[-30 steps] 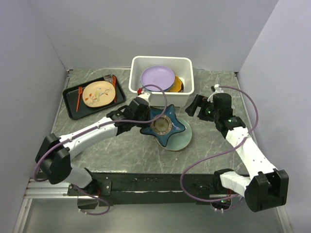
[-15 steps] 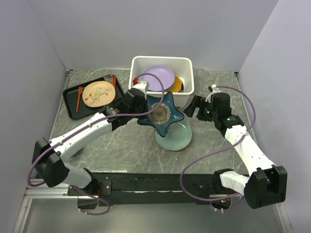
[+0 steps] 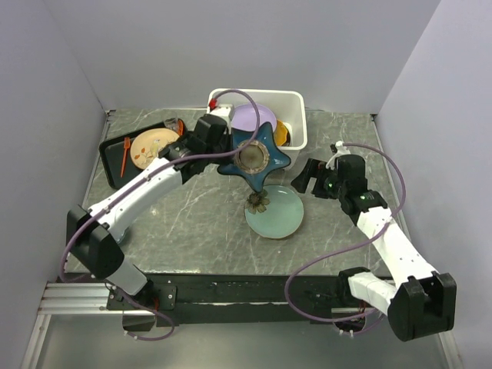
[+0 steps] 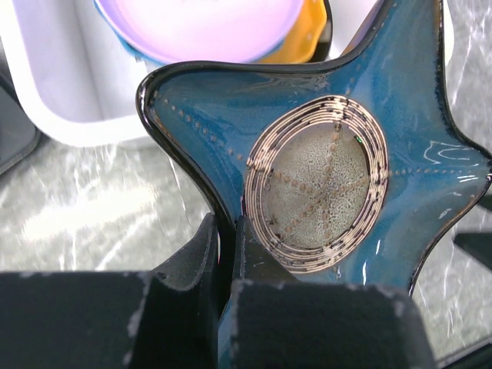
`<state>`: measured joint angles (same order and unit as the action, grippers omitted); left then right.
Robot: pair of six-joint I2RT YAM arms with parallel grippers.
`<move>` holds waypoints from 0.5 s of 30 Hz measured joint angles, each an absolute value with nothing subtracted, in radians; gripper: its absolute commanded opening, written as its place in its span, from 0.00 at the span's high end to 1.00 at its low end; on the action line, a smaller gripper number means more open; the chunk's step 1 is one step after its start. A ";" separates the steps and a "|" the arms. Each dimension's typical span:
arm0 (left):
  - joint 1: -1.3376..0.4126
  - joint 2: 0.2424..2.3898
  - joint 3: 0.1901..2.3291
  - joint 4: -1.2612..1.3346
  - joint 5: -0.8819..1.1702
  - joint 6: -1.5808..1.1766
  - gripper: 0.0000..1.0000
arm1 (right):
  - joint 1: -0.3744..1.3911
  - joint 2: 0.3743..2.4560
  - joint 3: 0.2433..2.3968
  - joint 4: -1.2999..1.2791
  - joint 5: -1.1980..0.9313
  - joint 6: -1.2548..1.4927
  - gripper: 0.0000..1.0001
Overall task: Place the plates into the plastic bin on the countertop
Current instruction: Place the plate in the plastic bin.
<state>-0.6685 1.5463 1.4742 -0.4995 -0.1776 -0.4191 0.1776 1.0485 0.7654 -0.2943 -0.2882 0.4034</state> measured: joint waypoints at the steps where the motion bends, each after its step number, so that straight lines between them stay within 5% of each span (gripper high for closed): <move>1: -0.657 1.565 1.494 -0.500 -0.169 -0.414 0.99 | 0.178 1.040 0.761 -0.297 -0.285 0.404 0.00; 15: -0.576 1.743 1.729 -0.498 -0.064 -0.397 0.99 | 0.176 0.990 0.714 -0.319 -0.252 0.413 0.00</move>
<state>-0.5762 1.7432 1.7287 -0.4984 -0.0643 -0.3969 0.1764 0.9897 0.7143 -0.3187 -0.2523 0.4133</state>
